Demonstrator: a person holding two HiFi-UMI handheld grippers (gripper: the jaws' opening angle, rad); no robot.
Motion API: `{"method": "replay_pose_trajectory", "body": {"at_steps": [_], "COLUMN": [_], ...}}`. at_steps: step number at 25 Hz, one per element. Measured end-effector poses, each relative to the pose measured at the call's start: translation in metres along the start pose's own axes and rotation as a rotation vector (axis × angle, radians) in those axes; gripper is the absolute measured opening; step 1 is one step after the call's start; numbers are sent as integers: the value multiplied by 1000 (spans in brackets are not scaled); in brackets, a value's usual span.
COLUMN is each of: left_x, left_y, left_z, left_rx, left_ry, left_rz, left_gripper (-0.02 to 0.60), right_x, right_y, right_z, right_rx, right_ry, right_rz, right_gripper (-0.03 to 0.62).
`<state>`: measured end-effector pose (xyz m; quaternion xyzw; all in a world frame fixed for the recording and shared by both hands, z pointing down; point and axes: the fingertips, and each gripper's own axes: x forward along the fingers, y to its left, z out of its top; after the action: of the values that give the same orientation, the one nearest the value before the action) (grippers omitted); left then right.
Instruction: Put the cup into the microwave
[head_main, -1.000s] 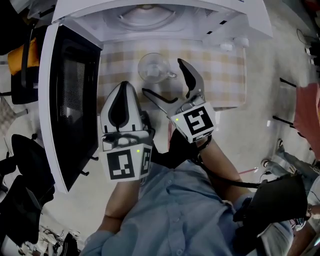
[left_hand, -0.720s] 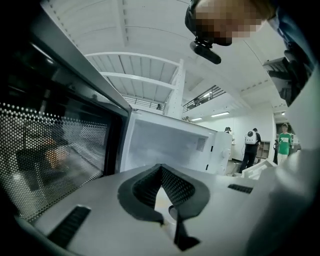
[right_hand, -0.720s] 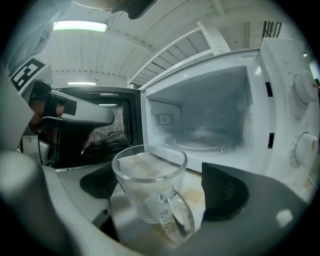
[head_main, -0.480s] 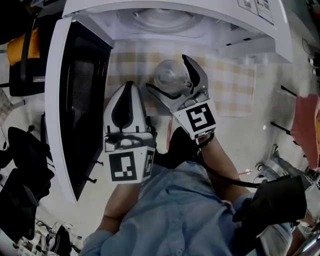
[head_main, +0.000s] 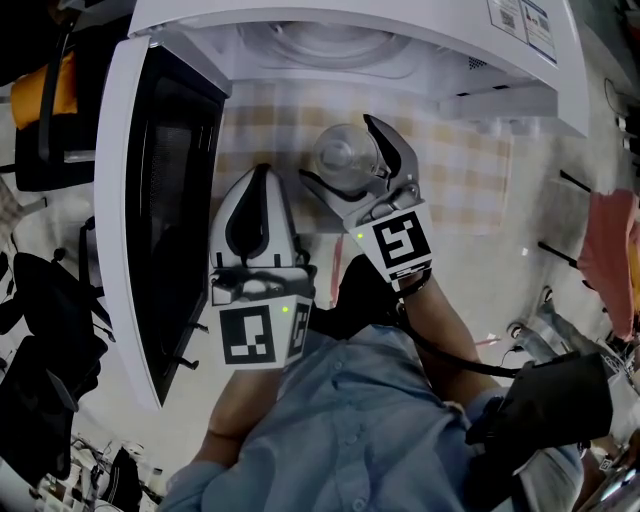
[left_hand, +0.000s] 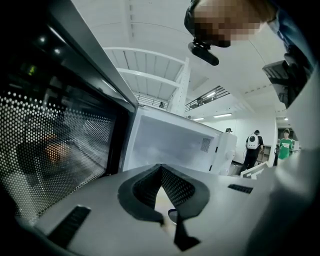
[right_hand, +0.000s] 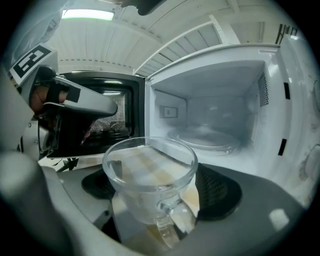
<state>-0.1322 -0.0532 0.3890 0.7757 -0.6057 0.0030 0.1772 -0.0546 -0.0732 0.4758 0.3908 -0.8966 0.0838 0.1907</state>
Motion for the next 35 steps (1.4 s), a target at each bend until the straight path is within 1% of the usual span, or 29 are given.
{"method": "replay_pose_trajectory", "body": {"at_steps": [1, 3, 4, 14, 19, 23, 31, 35], "left_x": [0, -1, -2, -11, -21, -27, -47, -61], "left_y": [1, 2, 3, -2, -11, -24, -63, -86], "left_z": [0, 1, 2, 10, 18, 29, 52, 59], "left_rx": [-1, -1, -1, 8, 10, 20, 54, 82], "left_ry": [1, 2, 3, -11, -22, -36, -75, -94], "left_rz": [2, 4, 5, -5, -3, -4, 21, 68], "left_gripper": [6, 6, 6, 6, 6, 6, 6, 6], "right_x": [0, 0, 0, -7, -17, -28, -64, -84], "right_y": [1, 4, 6, -1, 1, -1, -6, -8], "right_z": [0, 0, -1, 0, 10, 26, 54, 55], "right_rx": [-7, -23, -25, 31, 44, 32, 36, 31], "right_ry": [2, 4, 7, 2, -12, -30, -68, -73], "right_rz": [0, 4, 3, -47, -47, -46, -10, 40], "right_gripper": [453, 396, 380, 377, 377, 376, 376, 376]}}
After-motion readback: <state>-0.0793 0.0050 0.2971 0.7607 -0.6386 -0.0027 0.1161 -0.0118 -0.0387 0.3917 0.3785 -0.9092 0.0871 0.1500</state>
